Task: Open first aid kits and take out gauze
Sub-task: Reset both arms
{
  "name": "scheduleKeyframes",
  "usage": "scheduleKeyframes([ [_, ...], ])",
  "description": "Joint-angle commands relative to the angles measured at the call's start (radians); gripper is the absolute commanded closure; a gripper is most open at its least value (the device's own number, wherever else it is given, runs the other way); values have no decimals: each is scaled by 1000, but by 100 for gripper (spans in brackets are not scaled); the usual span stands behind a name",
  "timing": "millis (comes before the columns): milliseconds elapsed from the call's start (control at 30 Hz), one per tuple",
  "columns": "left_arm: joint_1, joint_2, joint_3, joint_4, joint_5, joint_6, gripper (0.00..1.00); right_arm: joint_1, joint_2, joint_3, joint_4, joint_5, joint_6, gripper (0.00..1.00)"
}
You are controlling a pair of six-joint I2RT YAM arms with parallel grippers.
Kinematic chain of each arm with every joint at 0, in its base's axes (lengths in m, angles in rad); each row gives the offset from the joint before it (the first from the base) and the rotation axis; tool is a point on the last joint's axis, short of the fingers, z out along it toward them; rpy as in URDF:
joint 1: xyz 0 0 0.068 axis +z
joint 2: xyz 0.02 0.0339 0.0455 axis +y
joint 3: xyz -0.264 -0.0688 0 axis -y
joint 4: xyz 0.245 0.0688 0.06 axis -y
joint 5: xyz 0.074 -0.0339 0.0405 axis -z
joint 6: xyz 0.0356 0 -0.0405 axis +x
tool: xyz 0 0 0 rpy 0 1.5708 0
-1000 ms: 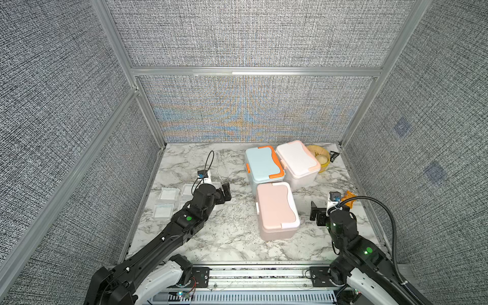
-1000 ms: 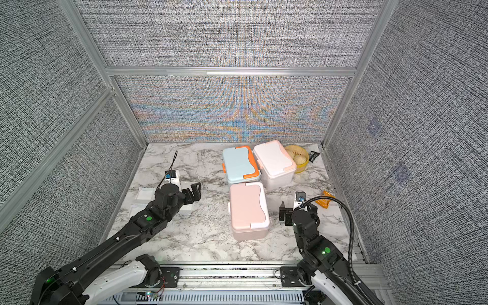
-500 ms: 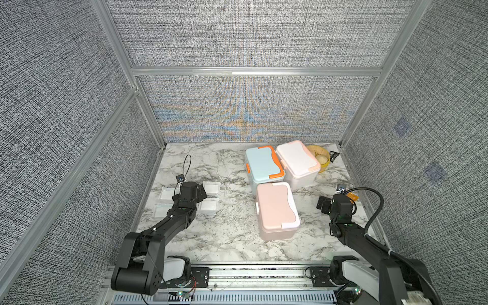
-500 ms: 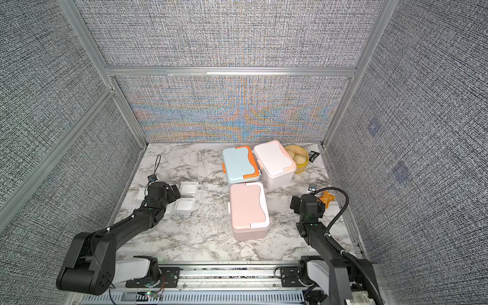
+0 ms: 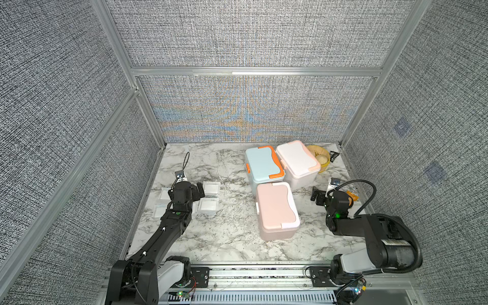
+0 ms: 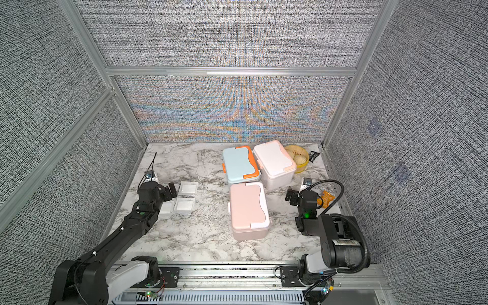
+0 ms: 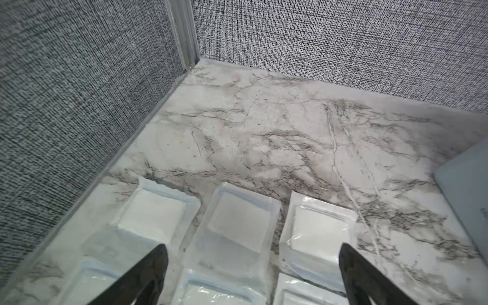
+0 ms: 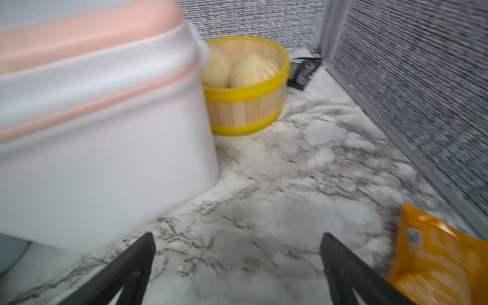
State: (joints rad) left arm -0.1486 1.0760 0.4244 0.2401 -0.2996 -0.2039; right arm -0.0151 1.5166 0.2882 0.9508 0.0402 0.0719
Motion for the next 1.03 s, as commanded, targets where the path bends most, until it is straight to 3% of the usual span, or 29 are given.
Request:
scheduleKeyframes([
  [0,9,36,-133,304,-24,153,0,25,-5,43,-21,-28,-72,1],
  [33,11,66,-163,412,-1,177,0,31,-22,66,-92,-20,-73,1],
  [67,12,68,-146,383,42,177,0,35,-7,70,-76,-20,-79,1],
  [133,15,111,-103,360,-2,160,0,46,21,57,-3,-20,-93,1],
  [200,21,181,-104,475,-39,168,0,49,11,68,-40,-26,-102,1],
  [300,64,292,-80,547,15,117,0,50,13,132,-159,-69,-113,1],
  [400,70,481,-130,854,43,151,0,50,9,123,-151,-66,-111,1],
  [433,69,483,-139,891,50,154,0,49,13,120,-139,-65,-111,1],
  [533,72,423,-79,676,47,118,0,50,15,114,-124,-65,-113,1],
  [633,73,475,-57,716,100,166,0,49,15,117,-129,-65,-114,1],
  [1000,71,467,-59,707,102,166,0,52,15,117,-128,-65,-116,1],
])
